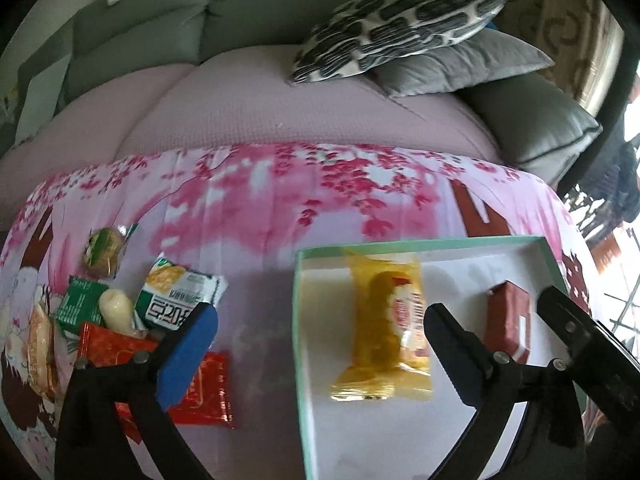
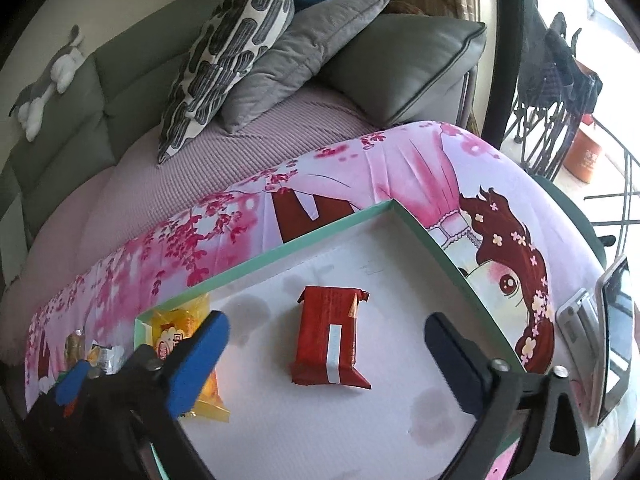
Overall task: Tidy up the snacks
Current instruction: 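Move both tools back over the snack pile, then grasp the clear bun bag with left tool while right tool grasps the white biscuit packet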
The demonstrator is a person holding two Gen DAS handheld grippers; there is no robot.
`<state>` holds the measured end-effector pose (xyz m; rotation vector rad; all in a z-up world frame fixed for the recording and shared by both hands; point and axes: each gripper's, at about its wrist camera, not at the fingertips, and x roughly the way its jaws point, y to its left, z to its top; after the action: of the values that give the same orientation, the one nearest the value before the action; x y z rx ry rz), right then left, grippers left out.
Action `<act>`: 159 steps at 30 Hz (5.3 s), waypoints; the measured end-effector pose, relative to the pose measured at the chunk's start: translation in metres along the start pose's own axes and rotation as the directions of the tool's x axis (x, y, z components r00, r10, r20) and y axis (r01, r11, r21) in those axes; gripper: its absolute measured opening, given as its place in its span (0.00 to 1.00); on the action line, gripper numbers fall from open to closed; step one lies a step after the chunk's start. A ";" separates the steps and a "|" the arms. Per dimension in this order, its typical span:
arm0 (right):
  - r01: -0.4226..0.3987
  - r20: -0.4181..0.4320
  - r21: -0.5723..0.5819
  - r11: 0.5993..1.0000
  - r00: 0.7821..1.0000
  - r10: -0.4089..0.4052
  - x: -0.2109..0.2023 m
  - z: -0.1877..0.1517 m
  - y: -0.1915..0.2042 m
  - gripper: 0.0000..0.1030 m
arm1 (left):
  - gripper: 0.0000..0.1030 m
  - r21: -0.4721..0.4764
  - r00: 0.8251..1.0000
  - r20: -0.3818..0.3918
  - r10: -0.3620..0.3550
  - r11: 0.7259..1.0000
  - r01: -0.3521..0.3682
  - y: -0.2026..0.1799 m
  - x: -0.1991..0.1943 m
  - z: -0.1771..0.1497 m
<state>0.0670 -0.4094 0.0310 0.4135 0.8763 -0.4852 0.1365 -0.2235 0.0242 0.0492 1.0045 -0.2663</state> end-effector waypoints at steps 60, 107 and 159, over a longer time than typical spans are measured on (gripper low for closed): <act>-0.302 -0.185 -0.447 0.842 0.952 0.243 -0.039 -0.141 0.184 1.00 | 1.00 -0.320 0.964 -0.117 0.238 0.910 -0.263 0.238 -0.082 -0.097; -0.404 -0.374 -0.480 0.778 0.897 0.235 -0.016 -0.220 0.236 1.00 | 1.00 -0.424 0.958 -0.196 0.208 0.863 -0.274 0.275 -0.077 -0.118; -0.302 -0.330 -0.374 0.877 0.927 0.179 -0.003 -0.159 0.176 0.51 | 0.99 -0.519 0.959 -0.251 -0.131 0.854 -0.019 0.209 0.002 -0.089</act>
<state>0.0649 -0.1806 -0.0329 0.1926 1.1620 0.0084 0.1147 -0.0071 -0.0428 -0.4493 1.3347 -0.0319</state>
